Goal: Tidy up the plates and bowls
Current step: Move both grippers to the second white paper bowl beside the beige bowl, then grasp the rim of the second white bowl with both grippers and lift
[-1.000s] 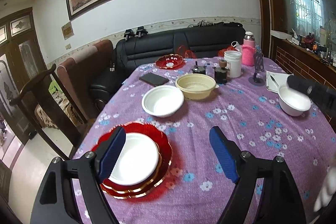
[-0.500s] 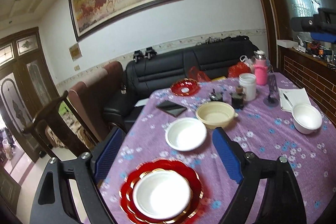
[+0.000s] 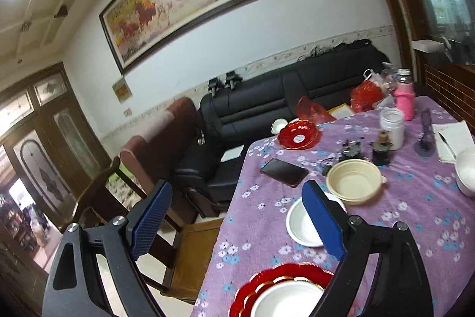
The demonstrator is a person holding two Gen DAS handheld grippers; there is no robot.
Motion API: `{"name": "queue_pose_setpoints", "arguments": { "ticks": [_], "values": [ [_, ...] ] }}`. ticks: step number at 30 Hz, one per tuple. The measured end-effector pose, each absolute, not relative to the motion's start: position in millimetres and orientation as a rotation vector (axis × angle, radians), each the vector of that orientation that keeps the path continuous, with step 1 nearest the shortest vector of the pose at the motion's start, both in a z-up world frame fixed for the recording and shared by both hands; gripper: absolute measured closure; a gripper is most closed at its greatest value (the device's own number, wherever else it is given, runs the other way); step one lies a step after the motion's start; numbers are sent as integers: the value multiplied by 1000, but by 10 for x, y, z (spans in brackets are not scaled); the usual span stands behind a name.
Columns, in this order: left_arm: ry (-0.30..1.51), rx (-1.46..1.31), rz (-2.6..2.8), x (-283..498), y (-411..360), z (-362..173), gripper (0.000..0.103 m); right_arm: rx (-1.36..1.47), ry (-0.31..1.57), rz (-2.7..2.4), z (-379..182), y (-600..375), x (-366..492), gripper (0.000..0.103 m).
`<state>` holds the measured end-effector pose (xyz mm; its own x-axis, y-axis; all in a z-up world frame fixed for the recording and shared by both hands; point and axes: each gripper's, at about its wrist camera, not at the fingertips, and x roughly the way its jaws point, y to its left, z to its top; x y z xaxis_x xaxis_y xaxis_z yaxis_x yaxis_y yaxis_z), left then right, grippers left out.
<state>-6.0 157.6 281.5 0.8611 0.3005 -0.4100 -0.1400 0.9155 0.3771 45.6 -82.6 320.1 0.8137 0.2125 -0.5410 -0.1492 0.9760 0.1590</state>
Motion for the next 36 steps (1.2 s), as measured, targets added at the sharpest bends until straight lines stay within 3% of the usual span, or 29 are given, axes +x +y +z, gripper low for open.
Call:
{"name": "queue_pose_setpoints", "arguments": {
  "ticks": [6, 18, 36],
  "values": [
    [627, 137, 186, 649, 2026, 2529, 14, 189, 710, 253, 2502, -647, 804, 20],
    [848, -47, 187, 1540, 2296, 1358, 14, 302, 981, 331, 944, -100, 1439, 20],
    [1059, -106, 132, 2195, 2315, 570, 15, 350, 1076, 363, 324, 153, 1776, 25]
  ]
}}
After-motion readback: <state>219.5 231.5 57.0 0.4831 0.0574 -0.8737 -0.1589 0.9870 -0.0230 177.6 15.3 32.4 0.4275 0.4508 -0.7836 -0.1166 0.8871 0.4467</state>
